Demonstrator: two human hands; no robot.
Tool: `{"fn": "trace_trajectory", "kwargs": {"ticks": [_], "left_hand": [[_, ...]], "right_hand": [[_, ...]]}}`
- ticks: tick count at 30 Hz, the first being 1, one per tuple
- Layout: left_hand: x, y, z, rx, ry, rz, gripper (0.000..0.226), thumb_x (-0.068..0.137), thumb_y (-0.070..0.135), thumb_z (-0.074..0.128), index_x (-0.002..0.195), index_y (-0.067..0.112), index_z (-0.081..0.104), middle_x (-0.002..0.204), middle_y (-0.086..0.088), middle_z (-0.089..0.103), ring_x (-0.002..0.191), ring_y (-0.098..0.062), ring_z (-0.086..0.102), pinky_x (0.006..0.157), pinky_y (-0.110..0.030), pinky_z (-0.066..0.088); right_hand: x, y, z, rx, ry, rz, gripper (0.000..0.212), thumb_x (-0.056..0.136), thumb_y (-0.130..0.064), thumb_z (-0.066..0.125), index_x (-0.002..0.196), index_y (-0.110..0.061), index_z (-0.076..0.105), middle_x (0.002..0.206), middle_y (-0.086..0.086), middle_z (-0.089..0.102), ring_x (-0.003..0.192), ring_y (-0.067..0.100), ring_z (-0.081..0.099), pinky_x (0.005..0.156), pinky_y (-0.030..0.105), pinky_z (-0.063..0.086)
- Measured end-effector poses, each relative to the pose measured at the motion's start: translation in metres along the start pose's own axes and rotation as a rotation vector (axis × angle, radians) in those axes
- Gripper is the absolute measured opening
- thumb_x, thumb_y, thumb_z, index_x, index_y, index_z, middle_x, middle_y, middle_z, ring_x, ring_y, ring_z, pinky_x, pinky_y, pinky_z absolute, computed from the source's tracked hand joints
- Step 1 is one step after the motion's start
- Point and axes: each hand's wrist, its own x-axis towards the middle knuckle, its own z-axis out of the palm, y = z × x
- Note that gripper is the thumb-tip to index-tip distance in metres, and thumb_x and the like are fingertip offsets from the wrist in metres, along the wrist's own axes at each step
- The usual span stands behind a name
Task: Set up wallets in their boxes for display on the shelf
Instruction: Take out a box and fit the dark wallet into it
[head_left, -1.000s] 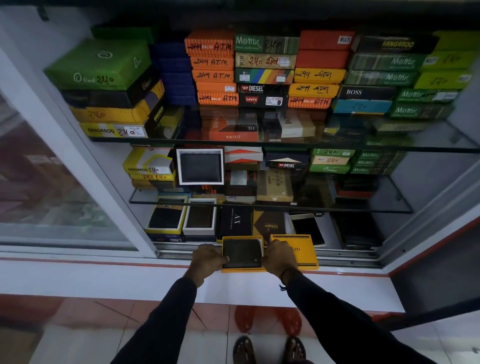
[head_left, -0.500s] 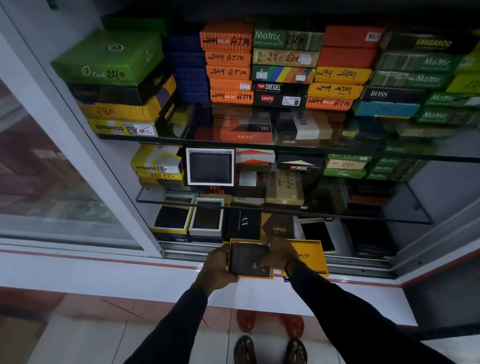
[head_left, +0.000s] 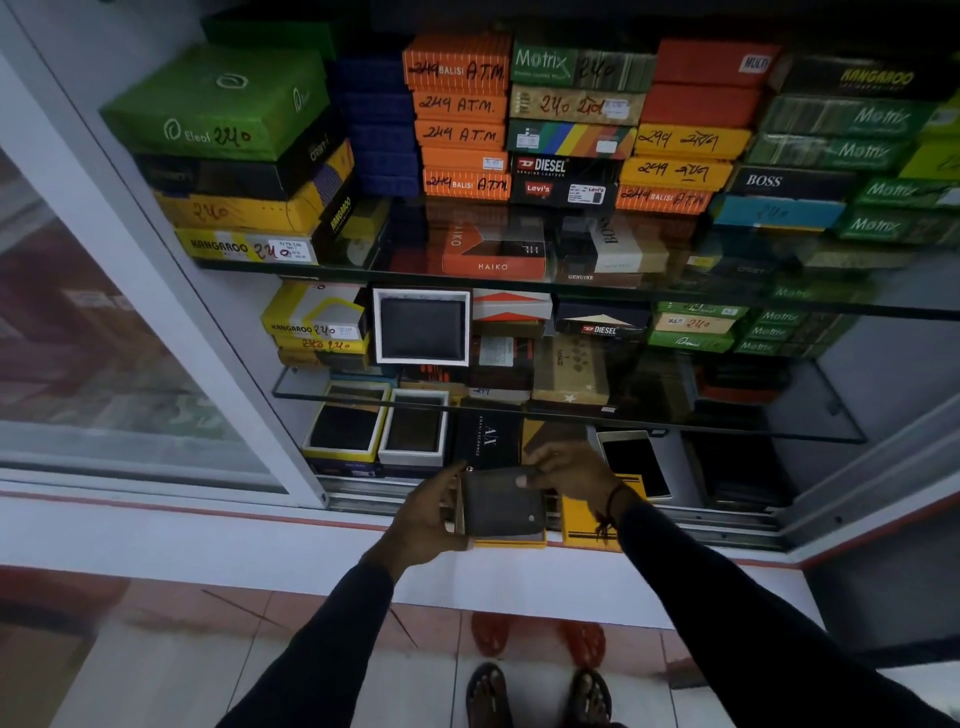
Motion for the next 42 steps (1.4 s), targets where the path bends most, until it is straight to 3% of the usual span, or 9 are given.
{"fn": "trace_trajectory", "kwargs": {"ticks": [3,7,13,16,21,29,33,36,42], "left_hand": [[-0.001,0.011,-0.016,-0.187,-0.017,0.003,0.094,0.064,-0.012,0.087,0.141,0.028,0.051,0.12,-0.012,0.061,0.108,-0.038,0.066,0.086,-0.05,0.062],[-0.001,0.035,-0.028,-0.221,-0.063,0.037,0.091,0.06,-0.001,0.094,0.137,0.031,0.057,0.117,-0.005,0.068,0.076,-0.022,0.067,0.077,-0.041,0.062],[-0.015,0.047,-0.024,-0.525,-0.112,-0.008,0.058,0.067,0.013,0.081,0.123,0.015,0.069,0.115,-0.012,0.073,0.098,-0.029,0.067,0.084,-0.042,0.054],[-0.019,0.053,-0.012,-0.865,-0.157,-0.091,0.042,0.075,0.01,0.062,0.116,0.005,0.072,0.106,-0.016,0.073,0.088,-0.024,0.066,0.073,-0.033,0.051],[-0.018,0.06,0.0,-0.936,-0.165,-0.085,0.033,0.077,0.013,0.059,0.102,0.006,0.079,0.096,-0.014,0.076,0.082,-0.022,0.067,0.068,-0.032,0.053],[-0.018,0.063,0.003,-1.078,-0.235,-0.093,0.055,0.065,0.017,0.077,0.114,-0.004,0.065,0.112,-0.024,0.066,0.104,-0.034,0.064,0.09,-0.041,0.054],[-0.02,0.067,0.003,-1.08,-0.242,-0.104,0.058,0.067,0.017,0.074,0.12,-0.005,0.061,0.112,-0.023,0.069,0.104,-0.032,0.065,0.083,-0.038,0.058],[-0.018,0.064,0.0,-1.007,-0.167,-0.115,0.04,0.069,0.015,0.069,0.106,0.0,0.069,0.102,-0.017,0.073,0.091,-0.026,0.068,0.075,-0.036,0.053],[-0.017,0.039,-0.015,-0.824,0.047,-0.111,0.033,0.082,0.01,0.065,0.114,0.001,0.069,0.106,-0.02,0.073,0.096,-0.033,0.067,0.084,-0.045,0.052]], "right_hand": [[-0.009,-0.003,-0.021,0.145,-0.027,0.063,0.027,0.071,-0.024,0.088,0.095,-0.017,0.076,0.084,-0.008,0.073,0.079,0.008,0.066,0.058,0.016,0.049],[-0.016,-0.005,-0.032,0.225,-0.093,0.131,0.038,0.076,-0.031,0.083,0.111,-0.017,0.074,0.102,-0.003,0.074,0.089,0.01,0.065,0.067,0.021,0.048],[-0.029,0.008,-0.031,0.598,-0.263,0.256,0.059,0.079,-0.053,0.074,0.123,-0.014,0.068,0.109,0.01,0.07,0.09,0.02,0.062,0.073,0.029,0.049],[-0.039,0.011,-0.017,0.852,-0.422,0.224,0.047,0.091,-0.037,0.065,0.131,-0.013,0.065,0.119,0.015,0.067,0.096,0.022,0.069,0.081,0.031,0.056],[-0.057,0.007,0.004,1.021,-0.524,0.126,0.041,0.086,-0.014,0.059,0.125,-0.006,0.068,0.124,0.019,0.067,0.105,0.027,0.07,0.087,0.032,0.06],[-0.074,-0.004,0.006,0.983,-0.48,0.043,0.07,0.04,-0.034,0.097,0.102,-0.009,0.077,0.121,0.021,0.068,0.108,0.033,0.062,0.1,0.042,0.047],[-0.079,-0.006,0.005,0.931,-0.379,0.021,0.016,0.072,-0.028,0.079,0.075,-0.013,0.083,0.095,0.012,0.069,0.08,0.017,0.074,0.072,0.028,0.061],[-0.069,0.009,0.0,0.899,-0.295,0.158,0.027,0.095,-0.015,0.053,0.089,-0.006,0.077,0.094,0.015,0.069,0.084,0.022,0.07,0.075,0.029,0.059],[-0.068,0.03,-0.041,0.657,-0.28,0.117,0.028,0.073,-0.025,0.08,0.097,-0.011,0.079,0.093,0.005,0.076,0.083,0.013,0.072,0.074,0.024,0.057]]}}
